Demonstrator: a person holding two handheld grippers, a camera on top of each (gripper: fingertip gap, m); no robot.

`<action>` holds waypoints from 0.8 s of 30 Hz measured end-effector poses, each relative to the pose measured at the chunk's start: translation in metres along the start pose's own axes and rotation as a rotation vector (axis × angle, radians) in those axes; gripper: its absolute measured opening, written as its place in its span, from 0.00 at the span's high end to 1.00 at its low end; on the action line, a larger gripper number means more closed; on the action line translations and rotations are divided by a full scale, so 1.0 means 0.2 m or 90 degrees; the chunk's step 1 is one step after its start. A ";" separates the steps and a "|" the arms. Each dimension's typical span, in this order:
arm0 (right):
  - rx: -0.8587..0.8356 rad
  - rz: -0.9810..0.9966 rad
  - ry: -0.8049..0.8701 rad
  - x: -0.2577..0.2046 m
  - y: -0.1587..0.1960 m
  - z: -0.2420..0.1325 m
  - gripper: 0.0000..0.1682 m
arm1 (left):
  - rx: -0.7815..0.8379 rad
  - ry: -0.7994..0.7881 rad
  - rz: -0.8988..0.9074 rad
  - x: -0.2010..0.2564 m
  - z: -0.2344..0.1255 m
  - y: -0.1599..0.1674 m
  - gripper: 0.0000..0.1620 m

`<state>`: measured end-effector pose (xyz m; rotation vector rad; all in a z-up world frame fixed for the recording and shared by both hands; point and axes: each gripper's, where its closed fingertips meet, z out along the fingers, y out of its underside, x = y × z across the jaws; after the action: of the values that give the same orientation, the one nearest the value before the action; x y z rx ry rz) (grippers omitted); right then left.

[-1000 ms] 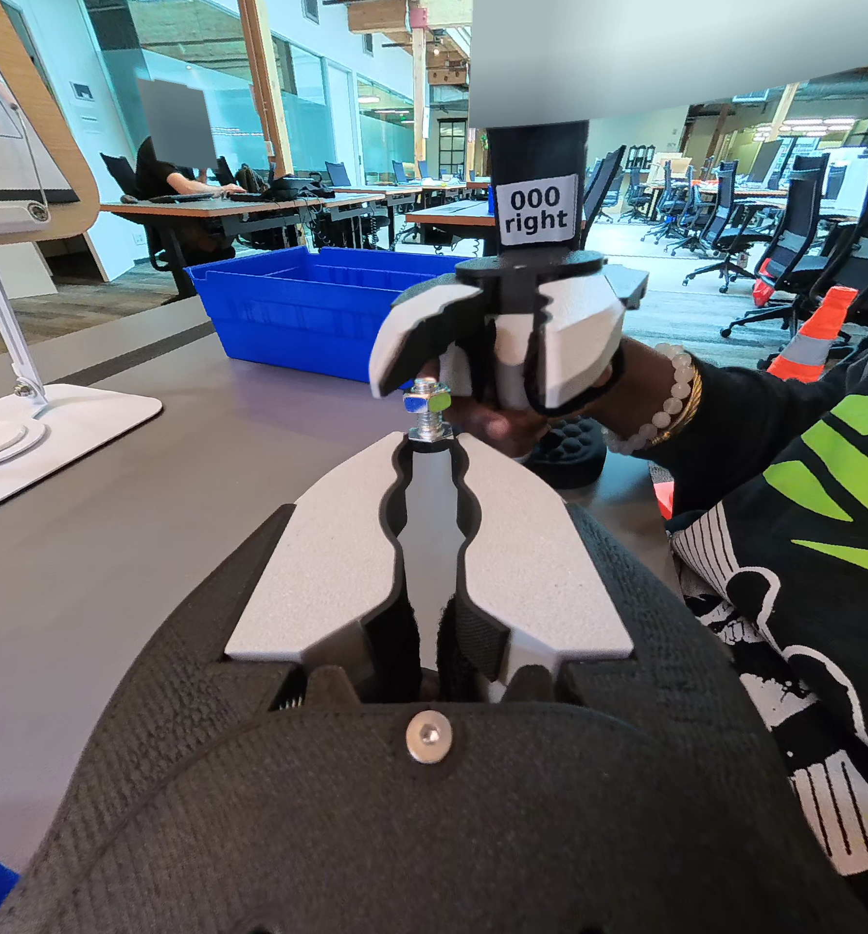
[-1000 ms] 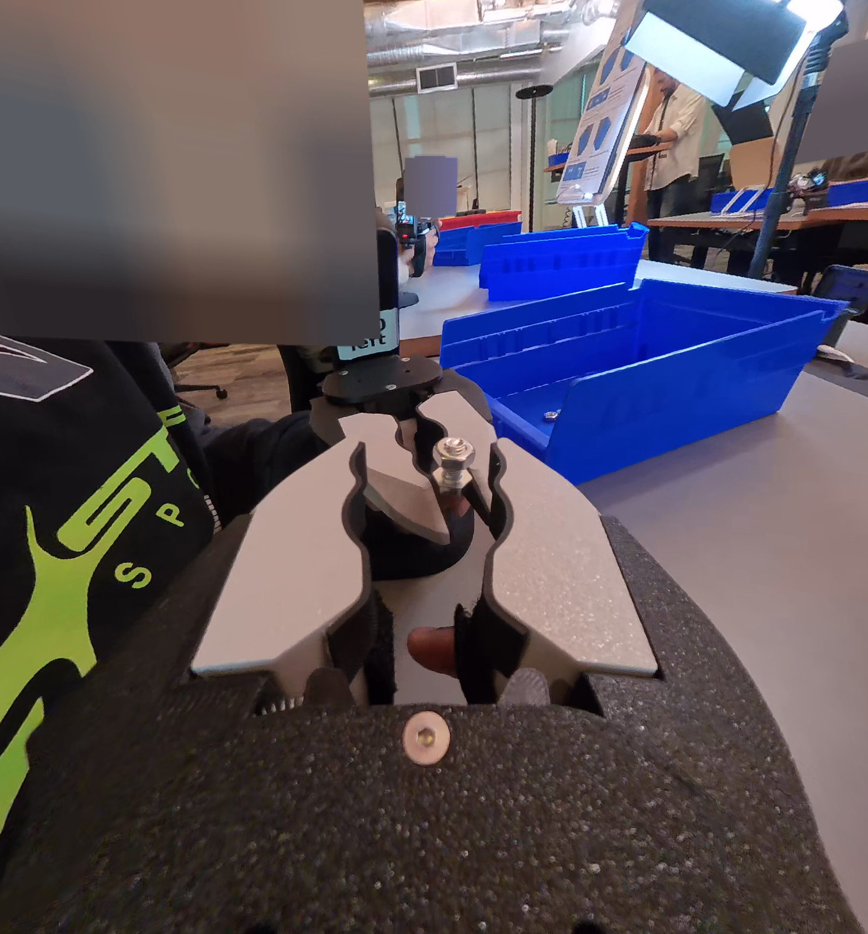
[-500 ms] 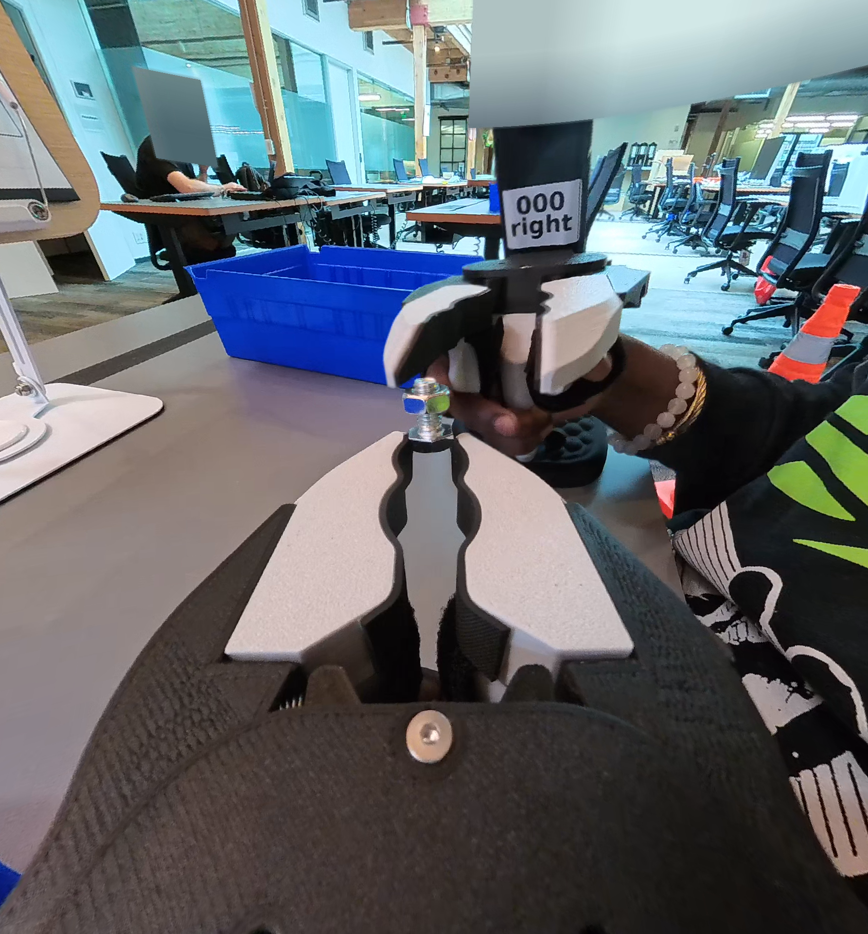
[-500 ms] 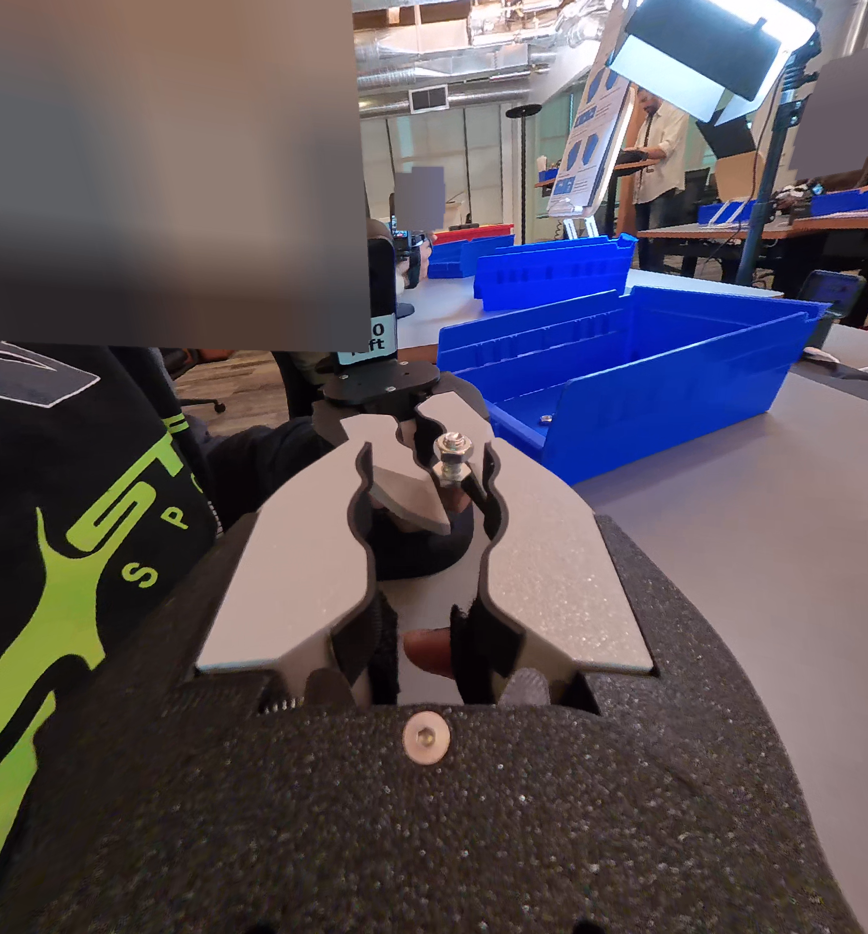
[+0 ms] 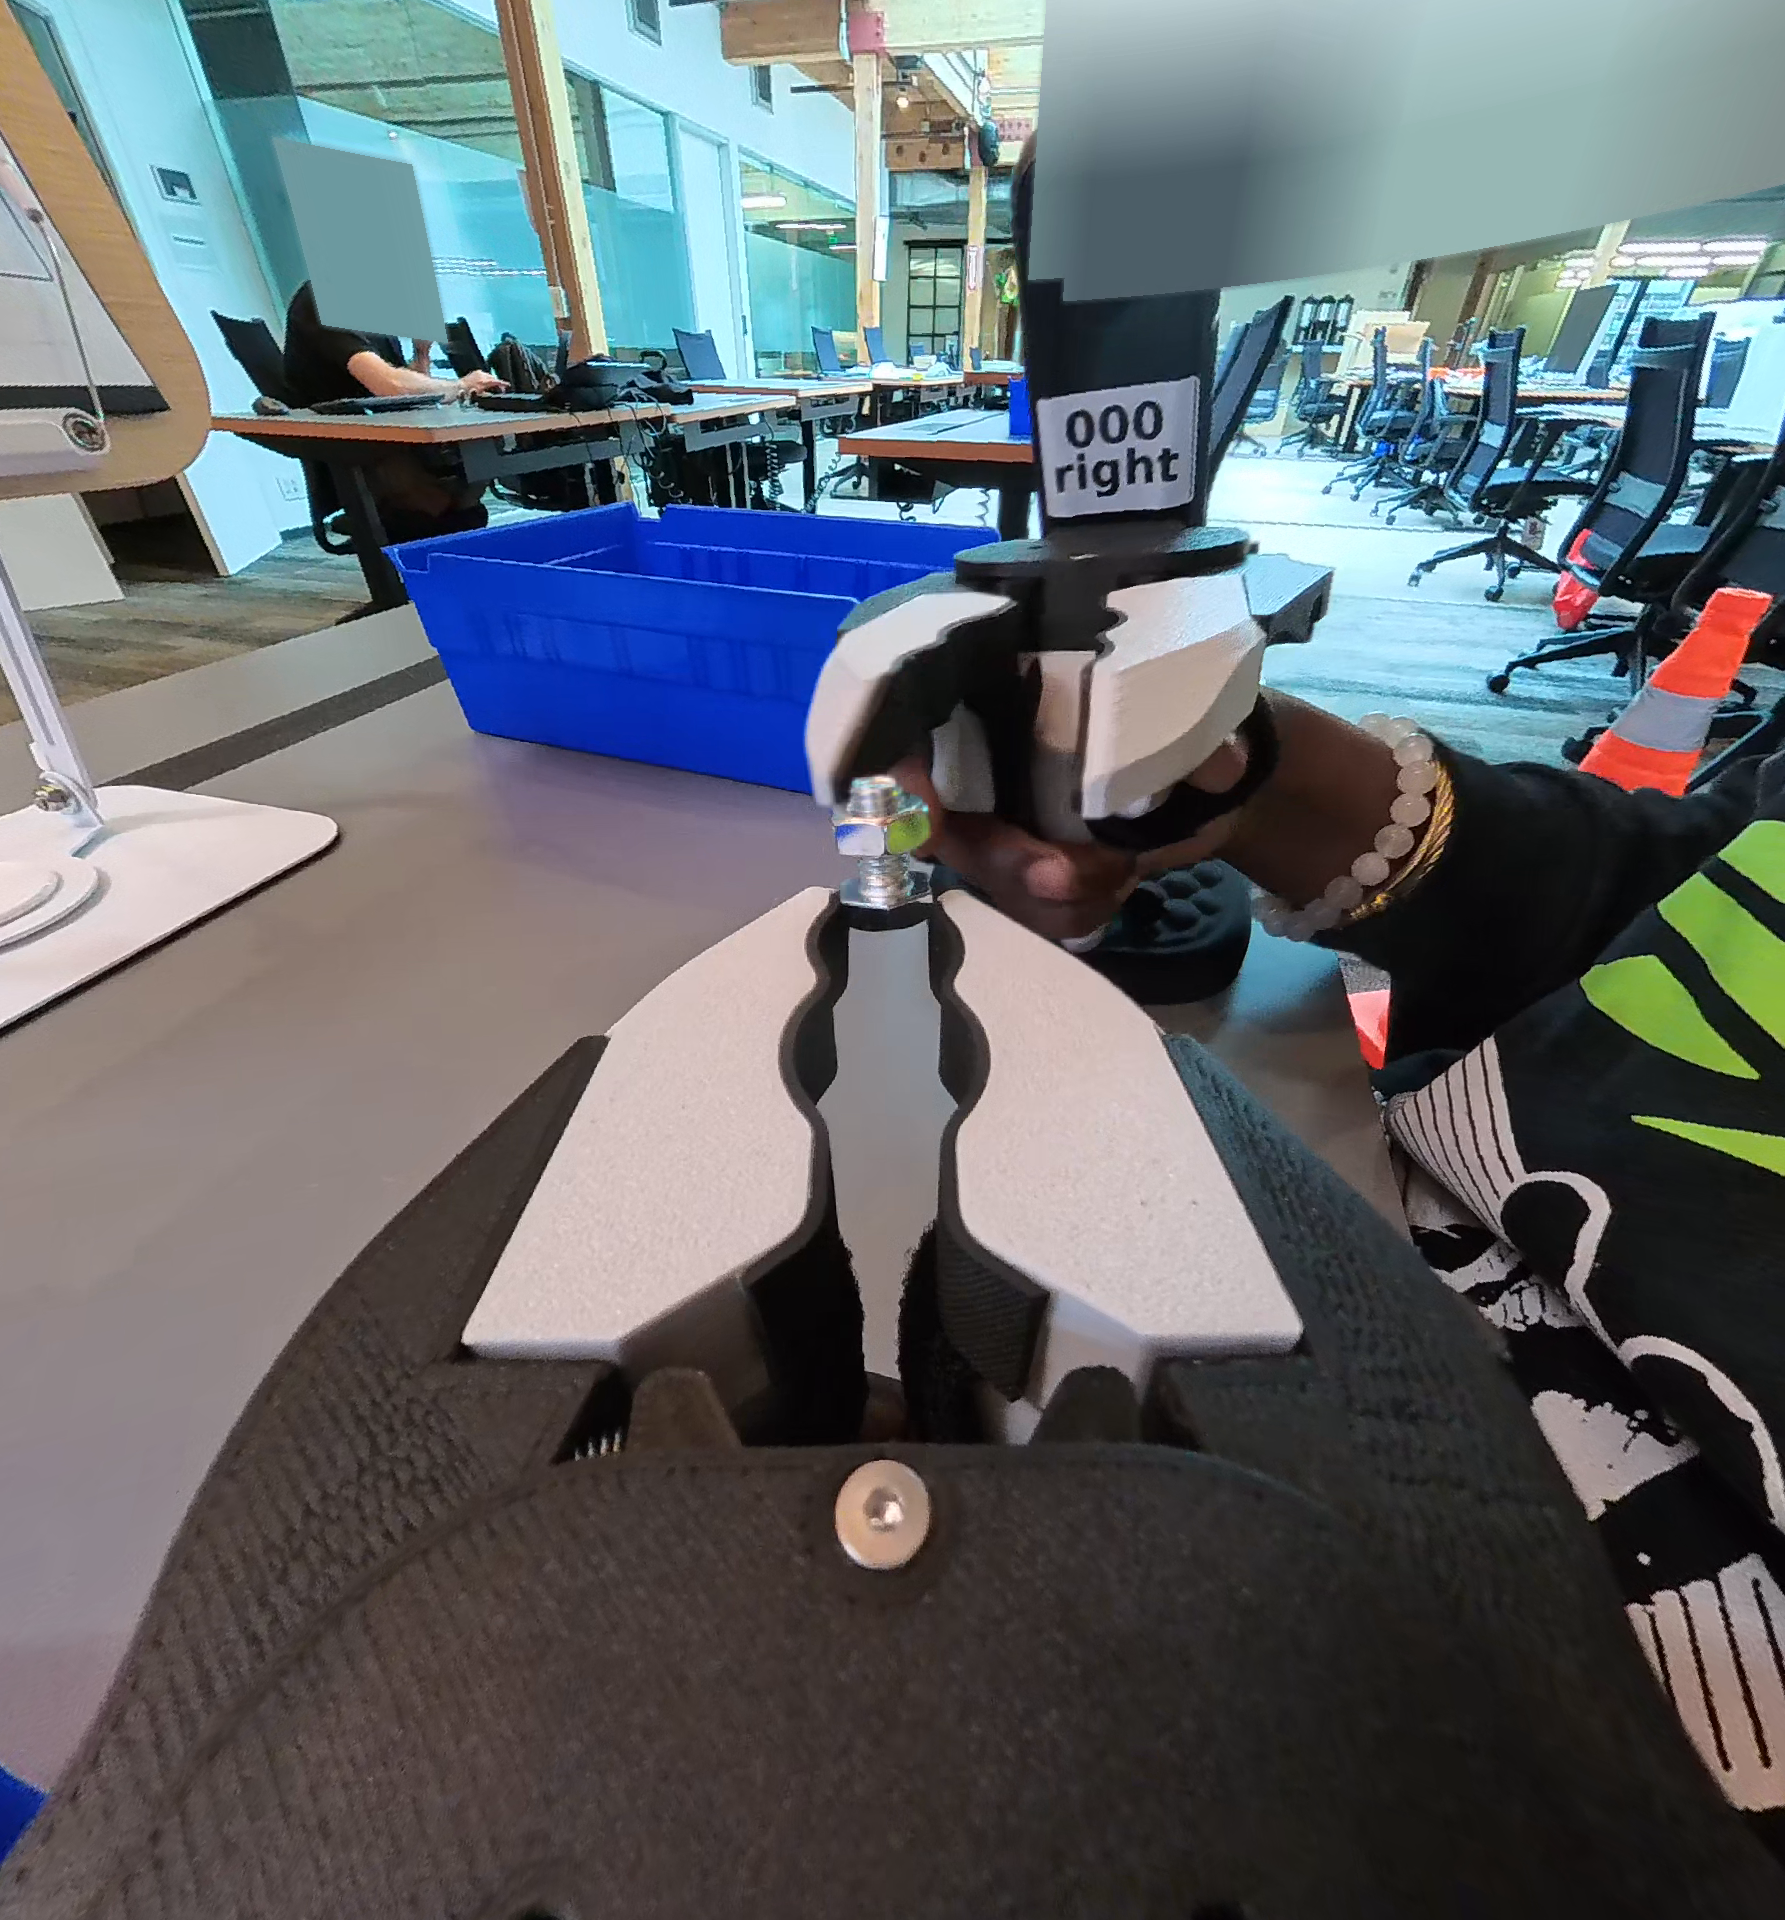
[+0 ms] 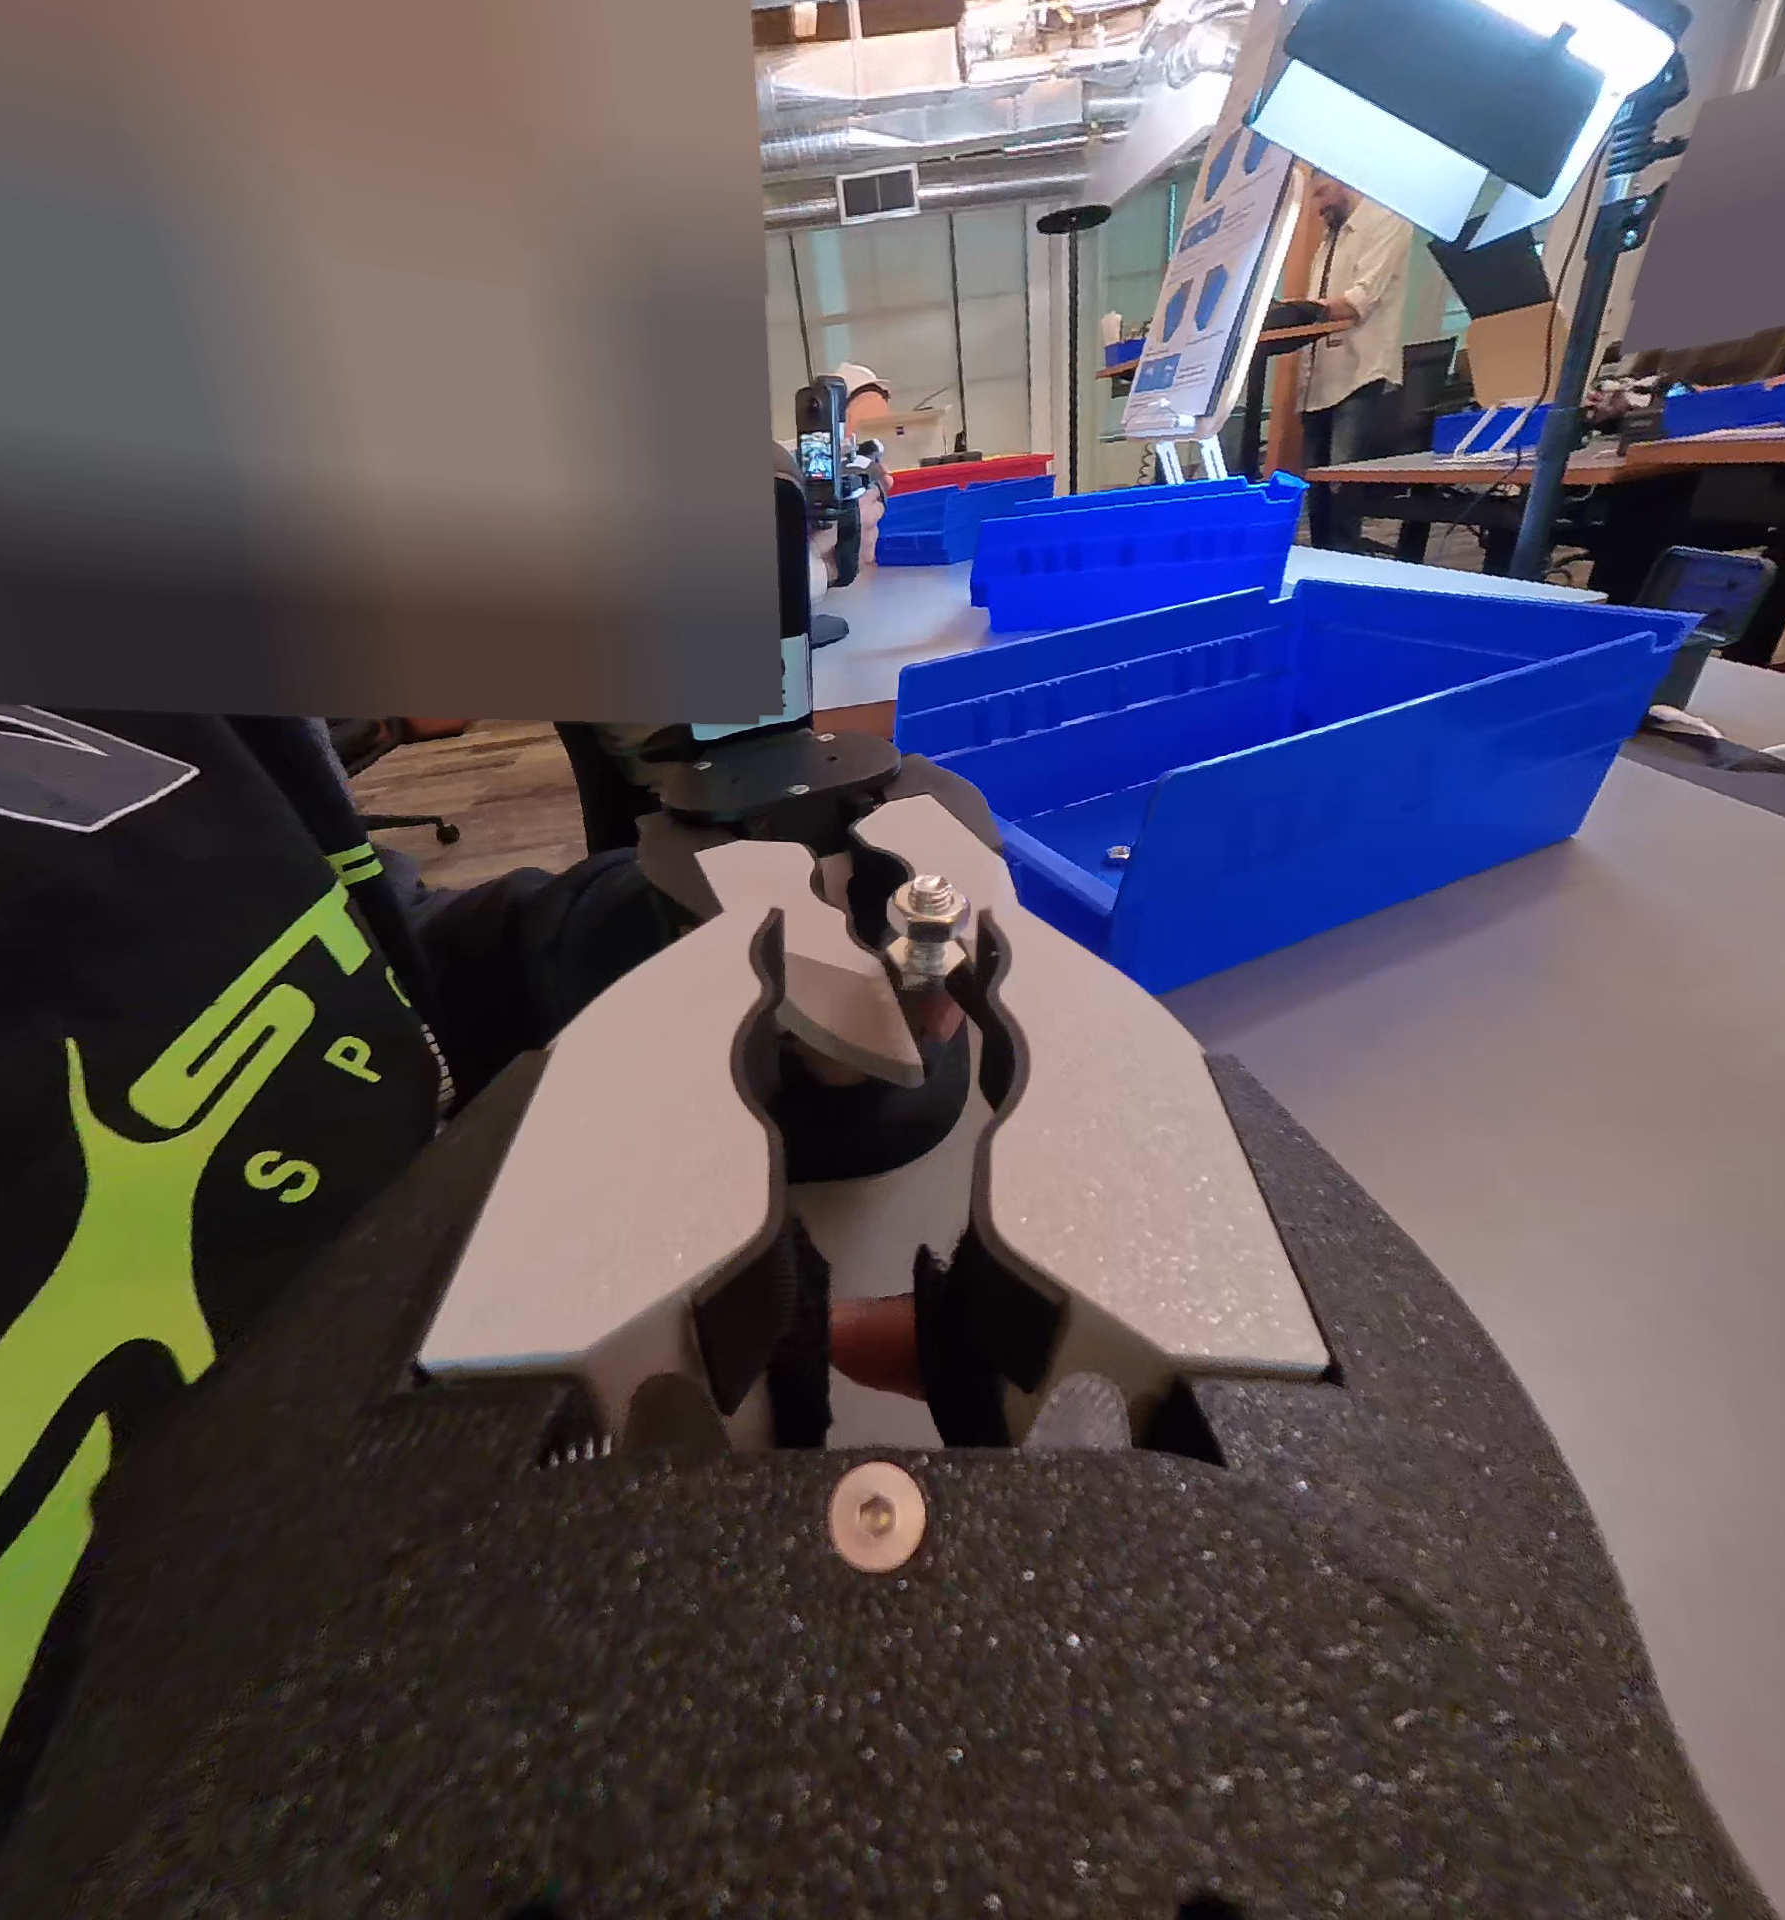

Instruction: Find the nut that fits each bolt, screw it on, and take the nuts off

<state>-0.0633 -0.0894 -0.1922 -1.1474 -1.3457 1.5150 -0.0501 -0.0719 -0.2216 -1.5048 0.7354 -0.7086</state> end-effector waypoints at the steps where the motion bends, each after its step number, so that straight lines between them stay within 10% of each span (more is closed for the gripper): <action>1: -0.002 0.000 -0.002 0.00 0.00 0.01 0.77 | 0.000 0.001 0.000 0.00 0.00 0.00 0.91; 24: 0.000 -0.001 -0.011 -0.01 0.00 0.03 0.76 | -0.005 0.001 -0.002 0.00 0.00 0.01 0.91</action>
<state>-0.0679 -0.0932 -0.1915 -1.1363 -1.3573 1.5269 -0.0498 -0.0714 -0.2229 -1.5130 0.7374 -0.7095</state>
